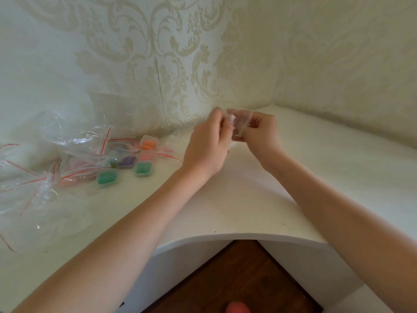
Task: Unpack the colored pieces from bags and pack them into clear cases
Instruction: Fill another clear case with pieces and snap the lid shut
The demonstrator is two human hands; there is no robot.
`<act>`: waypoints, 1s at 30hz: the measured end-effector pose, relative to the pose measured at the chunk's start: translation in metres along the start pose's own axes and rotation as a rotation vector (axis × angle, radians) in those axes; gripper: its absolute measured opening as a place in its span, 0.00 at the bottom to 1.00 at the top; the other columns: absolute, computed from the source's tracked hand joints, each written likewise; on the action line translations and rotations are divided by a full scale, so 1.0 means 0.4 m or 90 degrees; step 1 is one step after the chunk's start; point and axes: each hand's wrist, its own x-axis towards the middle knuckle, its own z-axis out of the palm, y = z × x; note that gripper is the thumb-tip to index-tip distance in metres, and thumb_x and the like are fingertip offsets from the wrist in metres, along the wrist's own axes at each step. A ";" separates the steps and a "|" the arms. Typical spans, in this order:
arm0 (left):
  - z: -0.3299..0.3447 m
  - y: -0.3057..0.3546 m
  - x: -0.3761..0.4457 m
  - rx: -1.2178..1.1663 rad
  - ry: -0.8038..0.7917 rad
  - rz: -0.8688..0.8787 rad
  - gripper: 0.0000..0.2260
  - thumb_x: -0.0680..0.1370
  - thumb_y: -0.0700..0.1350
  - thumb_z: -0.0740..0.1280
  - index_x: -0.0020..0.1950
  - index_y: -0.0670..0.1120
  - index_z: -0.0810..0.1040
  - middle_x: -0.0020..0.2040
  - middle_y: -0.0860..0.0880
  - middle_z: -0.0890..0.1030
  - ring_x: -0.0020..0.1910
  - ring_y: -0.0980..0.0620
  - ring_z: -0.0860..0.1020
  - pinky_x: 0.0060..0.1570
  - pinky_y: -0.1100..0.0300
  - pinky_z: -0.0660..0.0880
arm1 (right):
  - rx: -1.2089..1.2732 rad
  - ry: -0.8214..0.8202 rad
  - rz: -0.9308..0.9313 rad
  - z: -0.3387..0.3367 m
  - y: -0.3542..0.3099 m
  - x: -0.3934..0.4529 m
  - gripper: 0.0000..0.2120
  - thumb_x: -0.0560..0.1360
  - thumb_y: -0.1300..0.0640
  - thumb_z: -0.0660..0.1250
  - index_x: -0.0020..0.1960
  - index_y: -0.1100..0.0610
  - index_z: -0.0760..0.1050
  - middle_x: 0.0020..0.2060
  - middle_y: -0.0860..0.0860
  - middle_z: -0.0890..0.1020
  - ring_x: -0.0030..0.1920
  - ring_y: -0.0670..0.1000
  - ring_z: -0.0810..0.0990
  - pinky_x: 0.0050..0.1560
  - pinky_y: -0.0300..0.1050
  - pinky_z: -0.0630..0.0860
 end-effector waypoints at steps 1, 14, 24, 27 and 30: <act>-0.006 -0.001 0.009 -0.031 0.038 -0.069 0.09 0.82 0.47 0.57 0.46 0.43 0.68 0.33 0.46 0.76 0.26 0.49 0.77 0.31 0.47 0.76 | 0.074 -0.007 0.038 -0.005 0.003 0.009 0.18 0.74 0.74 0.59 0.49 0.55 0.81 0.44 0.54 0.82 0.36 0.48 0.83 0.41 0.38 0.80; -0.026 -0.052 0.055 -0.545 -0.021 -0.542 0.03 0.79 0.39 0.65 0.48 0.39 0.77 0.48 0.42 0.79 0.40 0.50 0.80 0.43 0.59 0.81 | 0.249 -0.188 0.185 -0.025 0.017 0.027 0.23 0.73 0.70 0.53 0.57 0.53 0.80 0.34 0.48 0.71 0.32 0.46 0.67 0.37 0.38 0.68; -0.035 -0.036 0.050 -0.548 0.018 -0.538 0.04 0.74 0.39 0.72 0.40 0.42 0.79 0.38 0.46 0.81 0.35 0.53 0.79 0.38 0.64 0.80 | 0.125 -0.212 0.120 -0.016 0.017 0.017 0.22 0.74 0.68 0.57 0.42 0.47 0.84 0.42 0.55 0.75 0.32 0.45 0.64 0.39 0.39 0.67; -0.040 -0.040 0.048 -0.529 0.051 -0.525 0.05 0.74 0.40 0.71 0.38 0.44 0.79 0.35 0.48 0.81 0.33 0.55 0.79 0.36 0.66 0.78 | 0.039 -0.253 0.075 -0.021 0.016 0.009 0.10 0.77 0.56 0.66 0.53 0.44 0.81 0.44 0.48 0.79 0.37 0.44 0.68 0.44 0.40 0.69; -0.041 -0.041 0.045 -0.478 0.071 -0.492 0.05 0.74 0.39 0.71 0.38 0.45 0.80 0.34 0.48 0.80 0.32 0.56 0.78 0.34 0.67 0.77 | -0.051 -0.255 0.033 -0.024 0.017 0.007 0.10 0.76 0.54 0.68 0.55 0.43 0.80 0.50 0.48 0.82 0.37 0.43 0.71 0.44 0.38 0.71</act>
